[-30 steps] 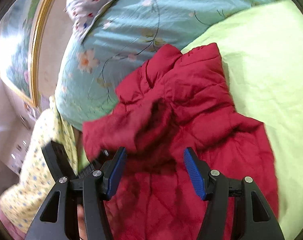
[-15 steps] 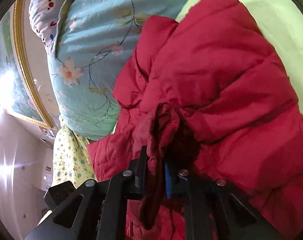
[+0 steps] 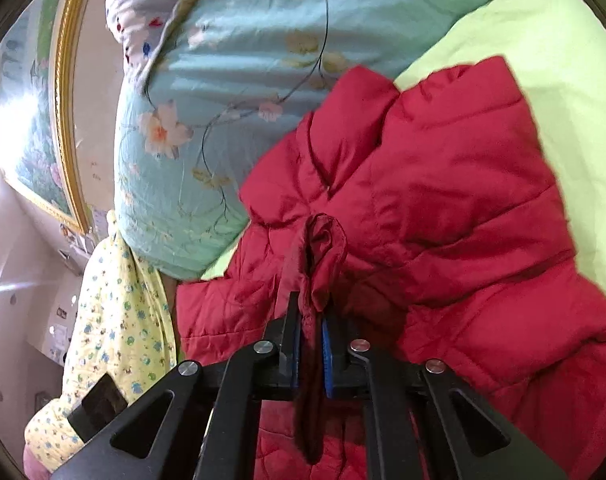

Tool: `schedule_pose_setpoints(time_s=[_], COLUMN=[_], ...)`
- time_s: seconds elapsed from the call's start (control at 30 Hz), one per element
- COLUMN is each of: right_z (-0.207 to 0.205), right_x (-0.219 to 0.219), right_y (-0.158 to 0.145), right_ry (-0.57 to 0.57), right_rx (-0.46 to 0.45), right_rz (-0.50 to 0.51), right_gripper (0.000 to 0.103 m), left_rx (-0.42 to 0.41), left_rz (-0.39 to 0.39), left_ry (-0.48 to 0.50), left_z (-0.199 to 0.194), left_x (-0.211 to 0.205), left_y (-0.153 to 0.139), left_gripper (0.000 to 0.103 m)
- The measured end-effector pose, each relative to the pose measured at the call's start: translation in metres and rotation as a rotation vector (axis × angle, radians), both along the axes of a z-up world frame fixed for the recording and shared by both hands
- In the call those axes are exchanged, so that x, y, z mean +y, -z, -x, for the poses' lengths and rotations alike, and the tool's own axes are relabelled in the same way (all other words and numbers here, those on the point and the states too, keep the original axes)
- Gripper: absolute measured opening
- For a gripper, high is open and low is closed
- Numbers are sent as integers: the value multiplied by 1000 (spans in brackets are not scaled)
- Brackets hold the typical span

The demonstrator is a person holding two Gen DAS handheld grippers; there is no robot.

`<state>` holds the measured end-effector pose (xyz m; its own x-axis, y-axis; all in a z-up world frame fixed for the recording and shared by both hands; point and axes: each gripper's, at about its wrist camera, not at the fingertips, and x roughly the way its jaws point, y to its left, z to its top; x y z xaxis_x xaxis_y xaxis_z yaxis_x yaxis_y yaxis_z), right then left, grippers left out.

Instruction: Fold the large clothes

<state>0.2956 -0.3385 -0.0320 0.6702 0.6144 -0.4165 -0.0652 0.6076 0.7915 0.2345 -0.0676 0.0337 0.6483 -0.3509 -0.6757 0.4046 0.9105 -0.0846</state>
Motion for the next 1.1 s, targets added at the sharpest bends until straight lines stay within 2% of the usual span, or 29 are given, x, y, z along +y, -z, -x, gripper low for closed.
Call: schedule_pose_setpoints(time_s=[0.2,0.3,0.43,0.6,0.77,0.87,0.93,0.97,1.03,1.1], right_z=[16,26,27,24,21,26,36,44,54,56], right_x=[-20,-29,-26,-23,-22,-25,-23,-19,-11,6], right_y=[-17,-25,-21,-3,10,3,-13,-26,-41,-51], right_ry=[49,67,64,60,58,85,145,188,208,157], right_rx=[-52,-82,-71,-36,-17,-20,-53,-94,-167,-217], right_rz=[88,150,248,330,350,358,431,486,519,538], right_gripper=[7,7,7,7,8,18,29,36,46,48], left_rx=[-43,-38,-28,46,105,114,113,112,112,111], left_rz=[71,107,109,131,43,18,7,2,-3,-15], left_ry=[-42,-72,-76,-63,-85,-96,-102,-106,-112,-119], left_z=[-6,-21,-47,-77,-95,-96,-95,-94,-96,-95], left_x=[38,56,63,66,57,53,50,49,49,46], left_y=[-16,-25,-28,-12,22,33,35,36,38,39], left_gripper=[83,83,83,83,83,83,83,83,83,83])
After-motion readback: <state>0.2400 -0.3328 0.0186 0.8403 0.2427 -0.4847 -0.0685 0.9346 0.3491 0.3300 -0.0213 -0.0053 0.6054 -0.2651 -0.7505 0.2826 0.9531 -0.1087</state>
